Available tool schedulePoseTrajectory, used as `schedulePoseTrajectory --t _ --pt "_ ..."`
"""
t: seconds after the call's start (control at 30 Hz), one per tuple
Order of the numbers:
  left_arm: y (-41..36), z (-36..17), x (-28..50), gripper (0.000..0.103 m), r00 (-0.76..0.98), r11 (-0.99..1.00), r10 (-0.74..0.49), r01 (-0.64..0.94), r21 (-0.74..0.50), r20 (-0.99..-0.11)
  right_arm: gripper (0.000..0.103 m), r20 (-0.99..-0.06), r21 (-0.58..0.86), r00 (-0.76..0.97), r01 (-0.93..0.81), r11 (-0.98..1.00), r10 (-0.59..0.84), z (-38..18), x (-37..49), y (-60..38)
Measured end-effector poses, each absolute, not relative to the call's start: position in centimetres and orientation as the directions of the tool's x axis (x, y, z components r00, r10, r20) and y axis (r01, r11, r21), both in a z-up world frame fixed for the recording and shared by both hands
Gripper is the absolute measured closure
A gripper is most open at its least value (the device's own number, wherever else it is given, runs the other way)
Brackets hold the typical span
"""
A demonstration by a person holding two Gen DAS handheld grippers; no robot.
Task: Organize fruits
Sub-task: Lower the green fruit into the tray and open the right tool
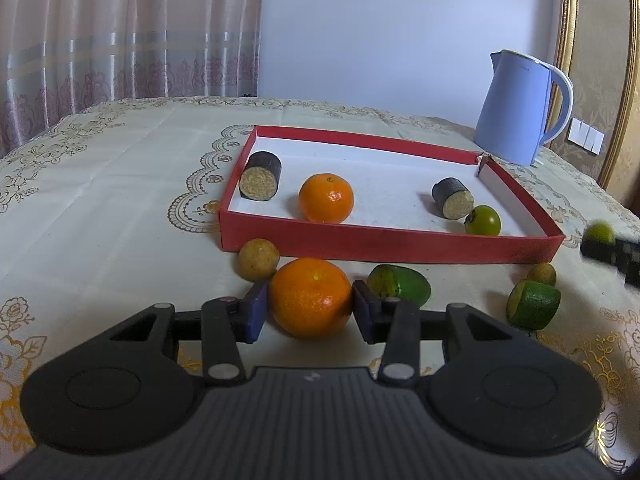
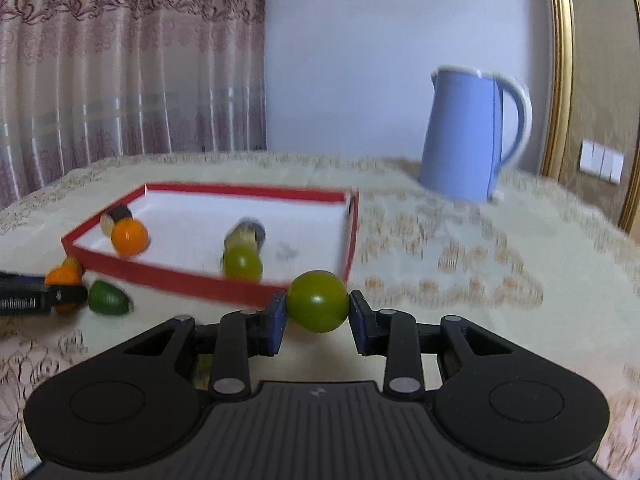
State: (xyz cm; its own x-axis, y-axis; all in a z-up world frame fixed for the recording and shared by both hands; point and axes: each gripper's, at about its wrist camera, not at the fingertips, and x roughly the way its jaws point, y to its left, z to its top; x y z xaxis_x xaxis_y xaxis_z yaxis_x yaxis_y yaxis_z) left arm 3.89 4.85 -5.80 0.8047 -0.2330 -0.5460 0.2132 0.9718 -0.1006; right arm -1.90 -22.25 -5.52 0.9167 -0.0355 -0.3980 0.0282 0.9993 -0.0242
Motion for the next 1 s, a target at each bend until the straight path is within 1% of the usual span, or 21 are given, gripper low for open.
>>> schedulePoseTrajectory --t 0.1,0.2,0.33,0.5,0.63,1.0 --pt "4.9 -5.8 3.9 0.062 0.804 0.971 -0.237 0.213 -0.107 -0.546 0.071 -0.372 -0.059 0.927 0.020 0.998 -0.041 -4.3 -0.4 -21.9" --pt "4.9 -5.8 4.0 0.062 0.803 0.971 -0.239 0.214 -0.109 -0.546 0.071 -0.383 -0.072 0.923 0.004 0.997 -0.032 -3.9 2.3 -21.6" --pt "4.9 -5.8 4.0 0.062 0.803 0.971 -0.238 0.216 -0.105 -0.547 0.071 -0.422 -0.096 0.906 -0.014 0.995 -0.028 -4.5 5.6 -21.4" --pt "4.9 -5.8 4.0 0.062 0.801 0.970 -0.240 0.216 -0.109 -0.549 0.071 -0.494 -0.065 0.869 -0.020 0.998 -0.014 -5.9 9.0 -21.6" --pt "4.8 -5.8 4.0 0.062 0.800 0.970 -0.239 0.217 -0.107 -0.550 0.071 -0.528 -0.041 0.849 -0.021 0.999 -0.004 -6.8 10.4 -21.7" --pt "4.7 -5.9 4.1 0.062 0.800 0.972 -0.233 0.217 -0.094 -0.554 0.070 -0.549 -0.037 0.836 -0.020 0.999 -0.004 -7.4 11.0 -21.7"
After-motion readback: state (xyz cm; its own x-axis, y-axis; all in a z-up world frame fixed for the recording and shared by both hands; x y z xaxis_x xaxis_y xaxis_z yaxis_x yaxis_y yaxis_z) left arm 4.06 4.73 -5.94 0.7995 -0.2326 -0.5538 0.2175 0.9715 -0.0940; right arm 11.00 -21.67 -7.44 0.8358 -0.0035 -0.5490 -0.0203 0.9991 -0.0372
